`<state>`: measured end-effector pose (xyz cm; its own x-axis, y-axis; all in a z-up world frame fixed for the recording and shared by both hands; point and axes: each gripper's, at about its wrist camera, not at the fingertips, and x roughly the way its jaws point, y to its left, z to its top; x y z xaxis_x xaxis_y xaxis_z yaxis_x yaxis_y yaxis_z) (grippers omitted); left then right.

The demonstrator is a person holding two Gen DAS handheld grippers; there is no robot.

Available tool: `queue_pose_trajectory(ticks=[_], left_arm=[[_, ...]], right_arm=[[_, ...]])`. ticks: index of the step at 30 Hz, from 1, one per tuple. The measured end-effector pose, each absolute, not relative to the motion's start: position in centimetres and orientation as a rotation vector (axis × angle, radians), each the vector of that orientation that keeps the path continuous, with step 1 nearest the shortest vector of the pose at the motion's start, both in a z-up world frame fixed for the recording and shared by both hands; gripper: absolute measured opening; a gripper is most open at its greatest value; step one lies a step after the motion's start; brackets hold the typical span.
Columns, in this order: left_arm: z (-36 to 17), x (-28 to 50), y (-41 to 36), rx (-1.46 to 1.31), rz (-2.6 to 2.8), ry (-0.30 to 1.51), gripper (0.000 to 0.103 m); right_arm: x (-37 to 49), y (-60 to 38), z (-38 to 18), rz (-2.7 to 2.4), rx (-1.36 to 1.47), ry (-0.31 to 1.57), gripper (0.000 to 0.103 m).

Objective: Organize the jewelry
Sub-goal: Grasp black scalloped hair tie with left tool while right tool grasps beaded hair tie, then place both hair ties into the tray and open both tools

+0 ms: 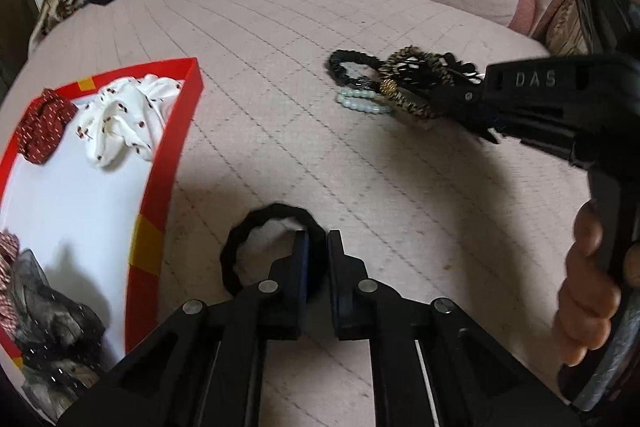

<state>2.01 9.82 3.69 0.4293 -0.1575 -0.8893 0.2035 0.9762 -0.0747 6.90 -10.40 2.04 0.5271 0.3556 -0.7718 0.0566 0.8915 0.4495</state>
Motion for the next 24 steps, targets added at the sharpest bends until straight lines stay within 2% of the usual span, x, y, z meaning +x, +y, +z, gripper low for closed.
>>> queue_pose_trajectory(ticks=[11,24], left_arm=[[9.7,-3.4,10.1,-0.053,-0.347,1.022,0.008],[16.2,-8.0,15.5,-0.196,-0.338,0.896,0.008]], right_arm=[[0.1,-11.8,5.8,0.218,0.477,0.960,0.009],[-7.4,-9.4,11.7,0.348,0.462,0.885,0.009]])
